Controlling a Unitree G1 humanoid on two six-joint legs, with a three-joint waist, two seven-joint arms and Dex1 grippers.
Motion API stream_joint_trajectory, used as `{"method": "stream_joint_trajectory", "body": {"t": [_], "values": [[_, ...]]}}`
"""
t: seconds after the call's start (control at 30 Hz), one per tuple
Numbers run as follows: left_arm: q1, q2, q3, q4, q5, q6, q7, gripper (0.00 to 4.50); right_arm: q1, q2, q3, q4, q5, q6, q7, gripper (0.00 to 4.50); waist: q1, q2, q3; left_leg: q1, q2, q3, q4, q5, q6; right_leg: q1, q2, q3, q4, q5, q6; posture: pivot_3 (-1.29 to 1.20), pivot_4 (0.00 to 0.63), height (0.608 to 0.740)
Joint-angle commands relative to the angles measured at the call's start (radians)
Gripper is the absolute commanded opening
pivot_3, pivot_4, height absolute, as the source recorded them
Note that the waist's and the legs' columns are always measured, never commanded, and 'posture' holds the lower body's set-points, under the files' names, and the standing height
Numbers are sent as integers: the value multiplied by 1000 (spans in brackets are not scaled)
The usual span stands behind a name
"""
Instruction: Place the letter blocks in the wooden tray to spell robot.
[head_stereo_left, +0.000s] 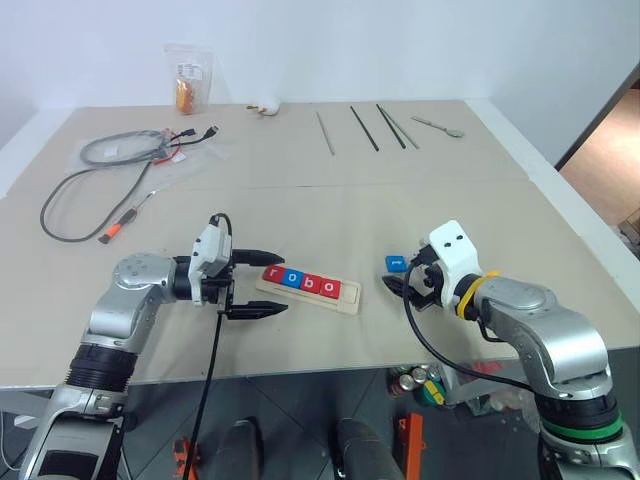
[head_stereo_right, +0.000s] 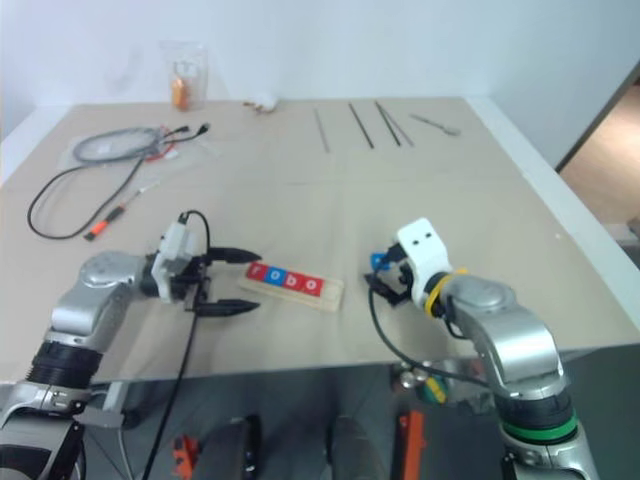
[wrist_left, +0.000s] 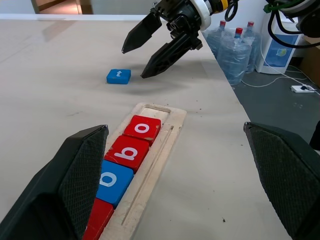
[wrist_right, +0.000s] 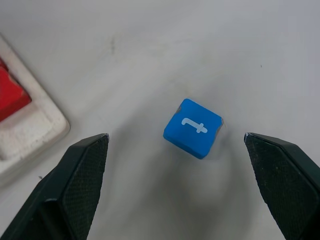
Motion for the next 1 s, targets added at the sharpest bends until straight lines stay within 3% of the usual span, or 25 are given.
{"method": "stream_joint_trajectory", "body": {"t": [0.03,0.27,1.0], "values": [[-30,-8,2,3,-6,-18,-12,4500,-28,68,-52,-70,21,79,-69,4485,0,0,0,0,0,0,0,0,0,0,0,0,0,0,0,0,150,740],[-39,-20,-2,20,-1,-25,-21,4500,-36,144,-63,-41,-34,144,-198,4485,0,0,0,0,0,0,0,0,0,0,0,0,0,0,0,0,150,740],[-32,-22,-3,22,1,-36,-23,4500,-65,239,-71,69,-69,107,-288,4485,-1,0,0,0,0,0,0,0,0,0,0,0,0,0,0,0,150,740]]}}
